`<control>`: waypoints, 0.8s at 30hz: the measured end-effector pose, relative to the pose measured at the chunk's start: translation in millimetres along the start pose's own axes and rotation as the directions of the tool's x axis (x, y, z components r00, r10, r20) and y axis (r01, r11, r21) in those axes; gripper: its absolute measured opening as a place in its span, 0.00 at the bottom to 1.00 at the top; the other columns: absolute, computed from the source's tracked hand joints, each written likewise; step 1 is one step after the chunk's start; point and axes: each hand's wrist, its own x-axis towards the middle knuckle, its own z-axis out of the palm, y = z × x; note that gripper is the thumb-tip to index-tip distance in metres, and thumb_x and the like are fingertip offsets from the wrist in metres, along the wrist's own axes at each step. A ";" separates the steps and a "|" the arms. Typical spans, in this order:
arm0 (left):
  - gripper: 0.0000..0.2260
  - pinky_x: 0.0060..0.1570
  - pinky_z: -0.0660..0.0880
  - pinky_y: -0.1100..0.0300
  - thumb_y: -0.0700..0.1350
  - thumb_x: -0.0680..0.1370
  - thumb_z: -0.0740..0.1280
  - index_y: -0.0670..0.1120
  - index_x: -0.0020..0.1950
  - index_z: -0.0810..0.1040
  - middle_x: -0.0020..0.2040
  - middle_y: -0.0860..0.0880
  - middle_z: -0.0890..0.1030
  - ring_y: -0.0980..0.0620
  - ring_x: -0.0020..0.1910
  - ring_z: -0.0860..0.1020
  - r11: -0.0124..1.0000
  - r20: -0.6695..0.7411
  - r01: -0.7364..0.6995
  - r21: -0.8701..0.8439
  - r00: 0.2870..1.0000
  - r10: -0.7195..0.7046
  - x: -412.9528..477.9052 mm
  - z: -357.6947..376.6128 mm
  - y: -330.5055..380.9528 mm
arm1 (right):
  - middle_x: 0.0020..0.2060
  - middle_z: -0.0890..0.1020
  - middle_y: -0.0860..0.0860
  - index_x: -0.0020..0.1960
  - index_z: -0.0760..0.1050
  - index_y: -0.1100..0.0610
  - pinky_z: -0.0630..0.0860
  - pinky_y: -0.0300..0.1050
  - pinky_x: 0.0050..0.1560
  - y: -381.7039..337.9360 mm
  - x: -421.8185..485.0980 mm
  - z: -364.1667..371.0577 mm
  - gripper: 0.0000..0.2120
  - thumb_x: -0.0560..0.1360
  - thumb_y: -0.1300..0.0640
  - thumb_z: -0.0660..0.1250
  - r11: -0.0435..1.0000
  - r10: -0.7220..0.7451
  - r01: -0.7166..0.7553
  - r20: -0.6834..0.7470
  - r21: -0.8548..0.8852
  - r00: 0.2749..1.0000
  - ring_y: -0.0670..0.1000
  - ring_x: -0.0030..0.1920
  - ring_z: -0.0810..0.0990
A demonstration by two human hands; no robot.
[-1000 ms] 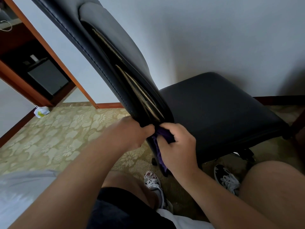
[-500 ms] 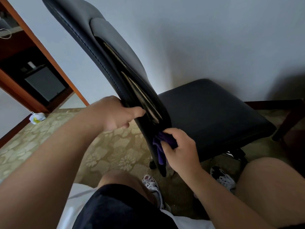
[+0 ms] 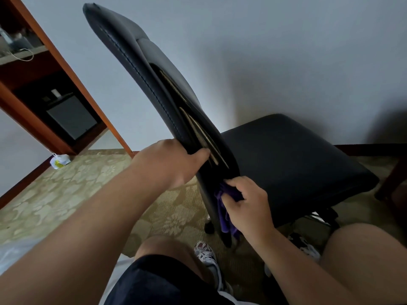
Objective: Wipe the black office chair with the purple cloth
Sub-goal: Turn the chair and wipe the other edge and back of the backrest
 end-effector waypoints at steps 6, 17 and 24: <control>0.06 0.50 0.79 0.49 0.59 0.81 0.51 0.66 0.52 0.67 0.42 0.52 0.81 0.50 0.46 0.79 0.997 0.044 -0.047 0.060 0.998 0.044 0.6 -2.1 2.4 | 0.45 0.82 0.45 0.53 0.83 0.54 0.81 0.44 0.46 -16.1 1.9 -2.5 0.12 0.72 0.66 0.72 0.995 0.026 -0.020 -0.070 0.096 0.997 0.45 0.46 0.82; 0.10 0.51 0.79 0.48 0.62 0.79 0.51 0.62 0.53 0.69 0.40 0.50 0.81 0.49 0.44 0.80 0.998 0.083 -0.055 0.045 0.995 0.051 3.4 2.7 2.2 | 0.45 0.83 0.45 0.54 0.82 0.55 0.82 0.49 0.44 -6.0 3.3 -5.3 0.12 0.73 0.66 0.73 0.980 0.072 -0.061 -0.049 0.189 0.996 0.46 0.46 0.83; 0.09 0.50 0.80 0.47 0.58 0.82 0.56 0.56 0.59 0.68 0.42 0.49 0.81 0.46 0.44 0.81 1.000 -0.017 0.013 0.004 1.000 -0.013 5.1 6.8 1.8 | 0.46 0.83 0.43 0.54 0.82 0.52 0.81 0.43 0.48 -21.0 10.0 -8.2 0.13 0.72 0.65 0.72 0.975 0.055 -0.040 -0.064 0.218 0.996 0.44 0.48 0.82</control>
